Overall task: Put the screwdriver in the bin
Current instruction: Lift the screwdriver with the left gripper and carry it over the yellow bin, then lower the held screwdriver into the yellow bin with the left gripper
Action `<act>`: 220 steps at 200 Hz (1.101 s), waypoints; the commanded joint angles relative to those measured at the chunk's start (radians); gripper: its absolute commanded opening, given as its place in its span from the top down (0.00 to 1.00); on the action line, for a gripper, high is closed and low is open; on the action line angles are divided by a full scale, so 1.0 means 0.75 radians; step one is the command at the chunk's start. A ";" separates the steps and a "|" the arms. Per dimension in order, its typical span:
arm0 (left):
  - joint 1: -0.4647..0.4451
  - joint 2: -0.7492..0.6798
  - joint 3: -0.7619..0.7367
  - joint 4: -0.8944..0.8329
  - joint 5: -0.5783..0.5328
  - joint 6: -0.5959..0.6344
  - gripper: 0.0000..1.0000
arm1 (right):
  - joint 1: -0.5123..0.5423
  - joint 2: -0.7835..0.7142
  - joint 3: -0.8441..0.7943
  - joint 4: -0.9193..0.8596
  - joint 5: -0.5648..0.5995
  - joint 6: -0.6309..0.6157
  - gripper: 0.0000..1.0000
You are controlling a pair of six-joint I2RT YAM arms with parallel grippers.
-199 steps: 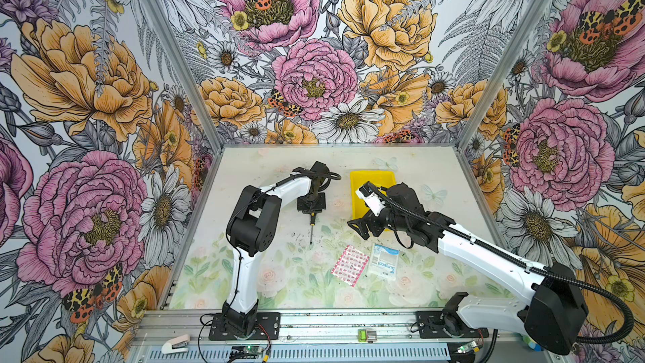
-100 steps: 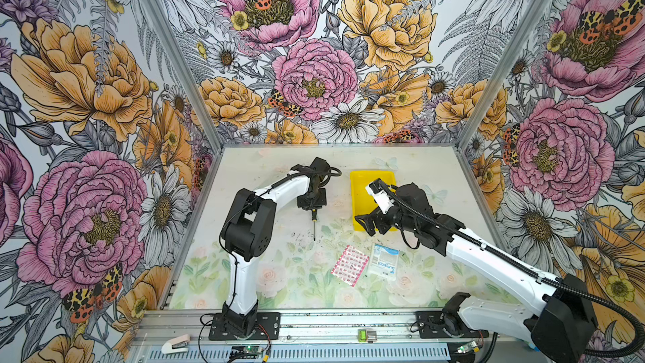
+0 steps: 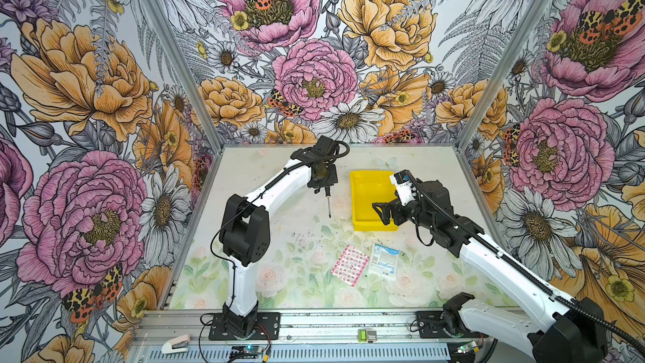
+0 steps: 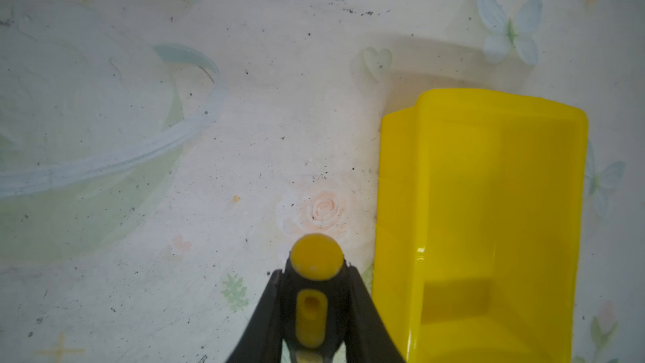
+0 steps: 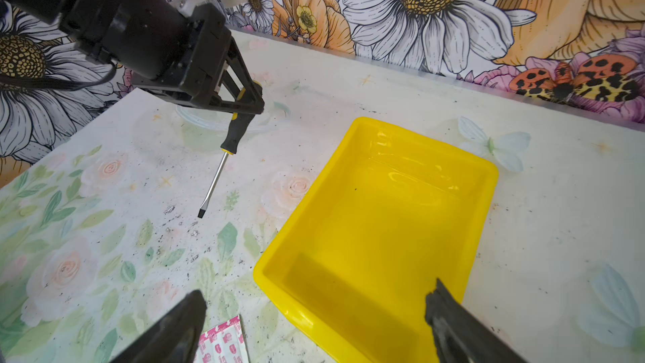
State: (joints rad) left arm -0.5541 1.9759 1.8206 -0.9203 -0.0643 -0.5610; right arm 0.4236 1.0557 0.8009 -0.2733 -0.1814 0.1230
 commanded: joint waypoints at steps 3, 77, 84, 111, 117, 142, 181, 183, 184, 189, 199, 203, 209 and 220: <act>-0.048 0.046 0.124 0.008 0.039 -0.041 0.83 | -0.085 -0.053 -0.008 0.026 -0.039 0.012 0.00; -0.164 0.249 0.409 0.012 0.071 -0.069 0.83 | -0.185 -0.155 -0.064 0.013 -0.026 0.054 0.01; -0.171 0.269 0.433 0.013 0.080 -0.078 0.83 | -0.191 -0.166 -0.070 0.010 -0.020 0.058 0.01; -0.193 0.347 0.524 0.015 0.098 -0.103 0.82 | -0.203 -0.199 -0.092 -0.009 0.008 0.088 0.01; -0.198 0.364 0.542 0.015 0.095 -0.101 0.82 | -0.206 -0.203 -0.094 -0.013 0.013 0.097 0.01; -0.202 0.427 0.597 0.014 0.102 -0.117 0.82 | -0.208 -0.224 -0.115 -0.038 0.012 0.121 0.01; -0.212 0.475 0.614 0.014 0.102 -0.152 0.82 | -0.209 -0.278 -0.169 -0.058 0.031 0.135 0.00; -0.213 0.478 0.613 0.015 0.103 -0.153 0.81 | -0.208 -0.280 -0.171 -0.061 0.031 0.136 0.00; -0.214 0.479 0.613 0.015 0.102 -0.153 0.81 | -0.208 -0.280 -0.173 -0.061 0.031 0.136 0.00; -0.218 0.485 0.616 0.014 0.103 -0.154 0.81 | -0.208 -0.281 -0.177 -0.063 0.031 0.137 0.01; -0.220 0.498 0.623 0.014 0.101 -0.152 0.81 | -0.209 -0.285 -0.185 -0.065 0.032 0.142 0.01; -0.222 0.503 0.624 0.015 0.100 -0.154 0.81 | -0.208 -0.286 -0.188 -0.065 0.031 0.143 0.01; -0.226 0.510 0.627 0.014 0.100 -0.153 0.81 | -0.208 -0.287 -0.192 -0.065 0.033 0.144 0.01; -0.229 0.525 0.632 0.016 0.098 -0.152 0.81 | -0.207 -0.286 -0.195 -0.065 0.035 0.147 0.01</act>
State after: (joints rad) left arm -0.7128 2.3417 2.2570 -0.9184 -0.0051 -0.6567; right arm 0.2733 0.8574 0.6682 -0.3145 -0.1730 0.2173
